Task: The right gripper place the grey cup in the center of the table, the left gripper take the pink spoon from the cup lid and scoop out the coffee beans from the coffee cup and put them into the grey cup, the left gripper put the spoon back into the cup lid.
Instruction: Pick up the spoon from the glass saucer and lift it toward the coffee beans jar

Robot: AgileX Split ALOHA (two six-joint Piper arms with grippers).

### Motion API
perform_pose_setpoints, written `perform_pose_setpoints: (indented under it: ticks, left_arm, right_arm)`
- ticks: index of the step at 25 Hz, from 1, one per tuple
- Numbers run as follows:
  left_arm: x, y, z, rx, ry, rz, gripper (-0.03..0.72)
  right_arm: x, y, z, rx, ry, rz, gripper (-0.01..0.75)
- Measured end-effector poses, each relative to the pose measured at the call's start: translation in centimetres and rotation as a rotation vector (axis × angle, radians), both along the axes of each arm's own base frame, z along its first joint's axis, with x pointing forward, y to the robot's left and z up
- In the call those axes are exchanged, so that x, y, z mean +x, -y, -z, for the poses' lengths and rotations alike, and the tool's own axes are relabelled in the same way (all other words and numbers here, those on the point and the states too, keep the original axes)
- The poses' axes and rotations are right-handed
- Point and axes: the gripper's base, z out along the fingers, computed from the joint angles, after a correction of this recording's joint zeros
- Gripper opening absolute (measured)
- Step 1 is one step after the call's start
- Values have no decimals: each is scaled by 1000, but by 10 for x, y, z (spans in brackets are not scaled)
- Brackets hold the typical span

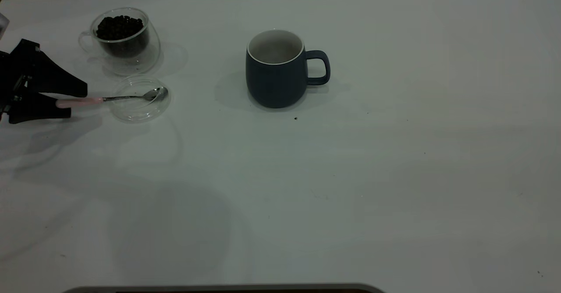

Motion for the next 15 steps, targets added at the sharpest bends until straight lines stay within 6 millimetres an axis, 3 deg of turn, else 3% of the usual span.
perform_pose_setpoints:
  ticks: [11,15]
  left_arm:
    - [-1,0,1,14,-4,16,592]
    - [-1,0,1,14,-4,16,558]
  right_arm:
    - [0,0,0,0,0,0,497]
    - [0,0,0,0,0,0,497]
